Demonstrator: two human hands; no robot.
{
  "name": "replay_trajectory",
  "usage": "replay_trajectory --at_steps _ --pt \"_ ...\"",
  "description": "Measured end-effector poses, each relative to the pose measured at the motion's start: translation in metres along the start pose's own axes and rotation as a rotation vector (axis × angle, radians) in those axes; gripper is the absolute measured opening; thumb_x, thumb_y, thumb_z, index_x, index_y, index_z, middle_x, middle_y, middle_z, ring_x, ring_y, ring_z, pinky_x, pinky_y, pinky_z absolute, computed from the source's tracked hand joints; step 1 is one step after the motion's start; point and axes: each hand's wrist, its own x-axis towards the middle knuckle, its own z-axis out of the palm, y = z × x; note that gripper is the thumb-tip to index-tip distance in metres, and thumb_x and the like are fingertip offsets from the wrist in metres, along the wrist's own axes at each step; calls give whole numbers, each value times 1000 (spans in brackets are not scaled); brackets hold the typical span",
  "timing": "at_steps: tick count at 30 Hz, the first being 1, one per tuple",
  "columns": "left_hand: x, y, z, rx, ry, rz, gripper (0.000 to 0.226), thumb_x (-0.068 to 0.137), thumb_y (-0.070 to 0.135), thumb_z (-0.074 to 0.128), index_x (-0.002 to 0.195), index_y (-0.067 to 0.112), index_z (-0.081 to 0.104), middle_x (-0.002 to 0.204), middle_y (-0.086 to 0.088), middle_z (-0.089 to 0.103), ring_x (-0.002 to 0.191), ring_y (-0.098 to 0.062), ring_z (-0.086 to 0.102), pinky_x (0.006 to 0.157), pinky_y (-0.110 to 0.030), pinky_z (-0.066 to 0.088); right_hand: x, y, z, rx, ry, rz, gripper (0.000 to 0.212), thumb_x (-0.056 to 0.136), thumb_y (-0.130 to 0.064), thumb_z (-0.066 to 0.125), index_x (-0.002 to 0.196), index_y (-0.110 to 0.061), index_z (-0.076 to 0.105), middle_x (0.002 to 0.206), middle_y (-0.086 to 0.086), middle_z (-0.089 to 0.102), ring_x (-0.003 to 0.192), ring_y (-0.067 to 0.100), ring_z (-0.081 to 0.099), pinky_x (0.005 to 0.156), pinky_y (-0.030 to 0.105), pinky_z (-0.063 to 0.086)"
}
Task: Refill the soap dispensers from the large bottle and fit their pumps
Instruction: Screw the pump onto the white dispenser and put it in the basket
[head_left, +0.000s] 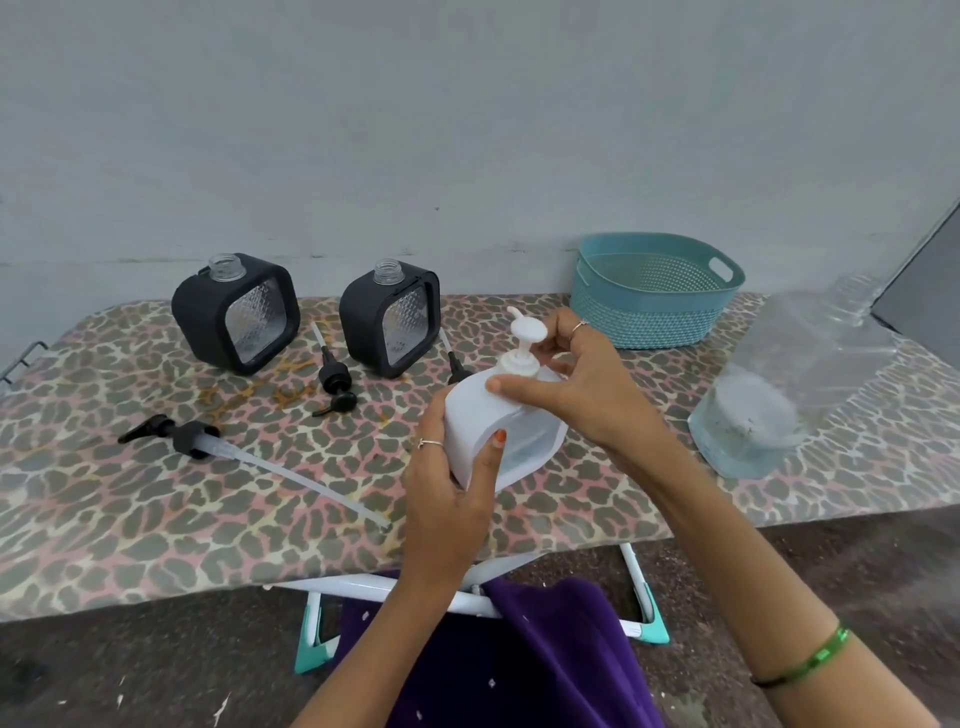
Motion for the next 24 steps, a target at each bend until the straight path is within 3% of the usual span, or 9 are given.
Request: replay_trajectory --at_steps 2,4,8,12,14,17,19,21,24 --pt "0 -1 -1 -18 5 -13 67 85 61 55 142 28 42 129 10 57 116 -14 60 90 -47 55 -1 -1 5 -24 0 -16 34 72 -23 83 88 -25 53 90 -11 57 86 4 53 77 13 41" --pt "1 -2 -1 -29 7 -24 71 84 62 55 144 26 41 129 10 58 116 -15 60 90 -47 55 -3 -3 5 -49 -47 -14 30 78 -27 78 99 -30 55 101 -16 58 96 -2 54 84 13 40" --pt "1 0 -1 -30 3 -20 69 85 62 55 143 27 42 130 9 58 118 -16 59 92 -48 54 -3 -4 -5 40 -150 -5 41 85 -27 69 124 -27 57 121 -9 64 118 6 56 106 37 40" --pt "2 -1 -1 -26 0 -8 65 87 58 56 142 26 43 130 10 58 120 -14 58 95 -48 53 -3 -2 -12 143 -193 15 31 84 -11 64 114 -20 68 118 -5 69 117 5 59 99 26 45" --pt "2 -1 -1 -34 0 -9 64 87 57 56 142 26 43 129 11 58 119 -13 58 94 -47 53 -3 -2 -13 109 -179 3 26 86 -5 67 102 -25 70 115 -8 69 115 3 59 95 17 43" --pt "2 0 -1 -30 -3 8 63 88 55 56 141 25 43 127 11 58 117 -11 59 92 -46 54 0 -1 -11 29 -86 -12 25 78 -13 78 91 -32 67 101 -15 68 105 2 61 98 23 41" --pt "1 0 -1 -16 -5 16 64 87 55 56 141 24 43 125 11 59 114 -11 60 89 -46 55 -1 -1 -8 13 -43 -25 26 74 -16 81 85 -31 63 88 -18 63 92 2 59 91 23 41" --pt "1 -1 -1 -14 -3 5 66 87 57 56 142 24 43 126 10 59 115 -12 60 89 -46 55 -2 -3 -3 -10 -44 -38 25 74 -18 81 89 -27 62 86 -18 60 87 2 55 87 23 41" --pt "1 -2 -1 -27 -1 -20 71 85 60 56 144 23 41 131 6 57 119 -16 58 92 -48 54 -1 -4 -5 -67 -97 -41 30 79 -25 77 106 -24 63 95 -18 62 94 -6 55 96 27 42"
